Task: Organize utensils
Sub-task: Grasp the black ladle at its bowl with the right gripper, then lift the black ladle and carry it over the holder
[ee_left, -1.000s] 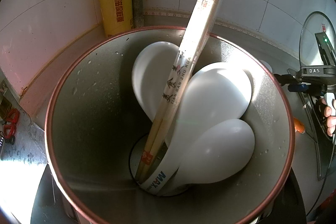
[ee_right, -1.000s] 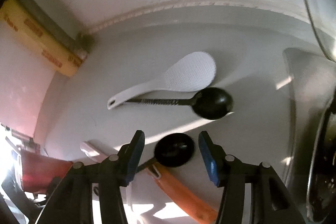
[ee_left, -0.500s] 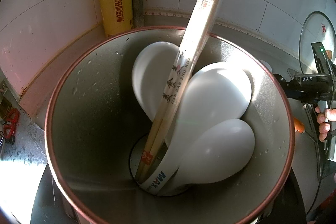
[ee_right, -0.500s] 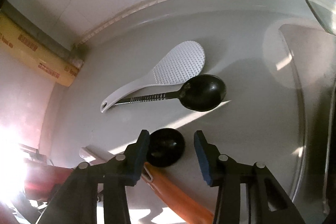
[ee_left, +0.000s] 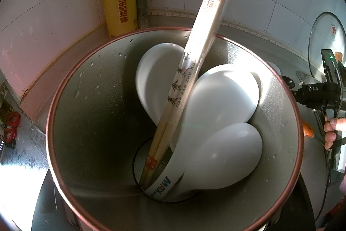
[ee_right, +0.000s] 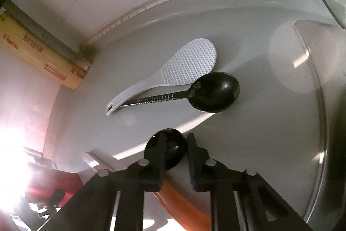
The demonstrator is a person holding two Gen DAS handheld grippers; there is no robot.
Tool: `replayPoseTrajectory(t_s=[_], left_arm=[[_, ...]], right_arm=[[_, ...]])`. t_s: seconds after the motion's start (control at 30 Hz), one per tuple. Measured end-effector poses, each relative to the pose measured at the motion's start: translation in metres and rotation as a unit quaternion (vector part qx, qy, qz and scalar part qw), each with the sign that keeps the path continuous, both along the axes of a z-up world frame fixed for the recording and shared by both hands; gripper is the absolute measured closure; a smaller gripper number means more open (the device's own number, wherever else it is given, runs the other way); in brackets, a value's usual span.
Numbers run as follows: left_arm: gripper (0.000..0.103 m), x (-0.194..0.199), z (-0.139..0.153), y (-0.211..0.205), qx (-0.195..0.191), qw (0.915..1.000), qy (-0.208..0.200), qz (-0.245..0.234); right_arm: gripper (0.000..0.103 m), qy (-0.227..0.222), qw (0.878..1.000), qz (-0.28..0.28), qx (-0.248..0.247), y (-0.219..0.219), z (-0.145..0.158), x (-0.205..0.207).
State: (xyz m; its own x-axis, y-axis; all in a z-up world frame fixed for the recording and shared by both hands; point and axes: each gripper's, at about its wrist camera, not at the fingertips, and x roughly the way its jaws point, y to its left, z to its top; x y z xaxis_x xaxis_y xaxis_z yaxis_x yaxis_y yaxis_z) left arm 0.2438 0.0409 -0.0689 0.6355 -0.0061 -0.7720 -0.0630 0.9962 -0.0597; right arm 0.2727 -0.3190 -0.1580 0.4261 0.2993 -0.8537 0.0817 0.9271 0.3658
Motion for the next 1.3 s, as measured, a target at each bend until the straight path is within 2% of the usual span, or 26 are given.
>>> replayPoseTrajectory(t_s=[0.27,0.4,0.63,0.93,1.1,1.3], left_arm=[[0.013,0.0,0.0,0.0,0.0,1.0,0.0,0.0],[0.013,0.0,0.0,0.0,0.0,1.0,0.0,0.0],[0.013,-0.001,-0.002,0.0,0.001,1.0,0.008,0.001],[0.013,-0.003,-0.001,0.0,0.001,1.0,0.008,0.001],[0.013,-0.003,-0.001,0.0,0.001,1.0,0.008,0.001],[0.013,-0.003,-0.001,0.0,0.001,1.0,0.008,0.002]], right_arm=[[0.095,-0.018,1.0,-0.004,-0.018,0.003,0.006,-0.004],[0.096,-0.045,0.999,-0.004,-0.028,0.005,0.022,-0.01],[0.096,-0.106,0.993,0.018,-0.053,0.018,0.062,-0.026],[0.096,-0.167,0.984,0.041,-0.056,0.034,0.109,-0.041],[0.096,-0.206,0.975,0.057,-0.057,0.049,0.141,-0.051],[0.096,-0.267,0.96,0.072,-0.054,0.064,0.185,-0.068]])
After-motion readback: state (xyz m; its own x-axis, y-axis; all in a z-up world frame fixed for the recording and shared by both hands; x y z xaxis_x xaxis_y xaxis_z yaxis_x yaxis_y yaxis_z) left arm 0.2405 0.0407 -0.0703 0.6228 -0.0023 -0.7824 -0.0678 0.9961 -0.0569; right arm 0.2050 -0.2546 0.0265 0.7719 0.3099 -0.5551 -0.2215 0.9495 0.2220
